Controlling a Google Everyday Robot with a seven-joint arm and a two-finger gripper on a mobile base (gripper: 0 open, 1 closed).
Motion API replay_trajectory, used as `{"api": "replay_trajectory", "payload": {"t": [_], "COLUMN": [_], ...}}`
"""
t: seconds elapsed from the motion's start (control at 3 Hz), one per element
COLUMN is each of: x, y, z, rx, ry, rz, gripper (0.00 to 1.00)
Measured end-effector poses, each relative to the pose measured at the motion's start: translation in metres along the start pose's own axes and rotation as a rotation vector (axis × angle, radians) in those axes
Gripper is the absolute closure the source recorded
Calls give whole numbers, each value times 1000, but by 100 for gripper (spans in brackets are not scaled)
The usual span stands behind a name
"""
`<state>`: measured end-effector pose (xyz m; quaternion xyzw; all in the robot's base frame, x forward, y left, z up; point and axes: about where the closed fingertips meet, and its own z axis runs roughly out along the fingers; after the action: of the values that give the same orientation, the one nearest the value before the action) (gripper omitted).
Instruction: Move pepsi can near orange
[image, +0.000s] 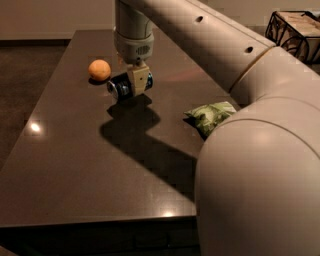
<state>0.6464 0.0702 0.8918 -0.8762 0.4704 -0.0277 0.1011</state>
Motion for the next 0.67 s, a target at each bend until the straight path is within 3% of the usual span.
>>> {"api": "replay_trajectory", "payload": {"t": [0.67], "x": [24], "y": [-34], "z": [13], "rx": [71], "ry": [13], "rz": [112], "gripper": [100]}}
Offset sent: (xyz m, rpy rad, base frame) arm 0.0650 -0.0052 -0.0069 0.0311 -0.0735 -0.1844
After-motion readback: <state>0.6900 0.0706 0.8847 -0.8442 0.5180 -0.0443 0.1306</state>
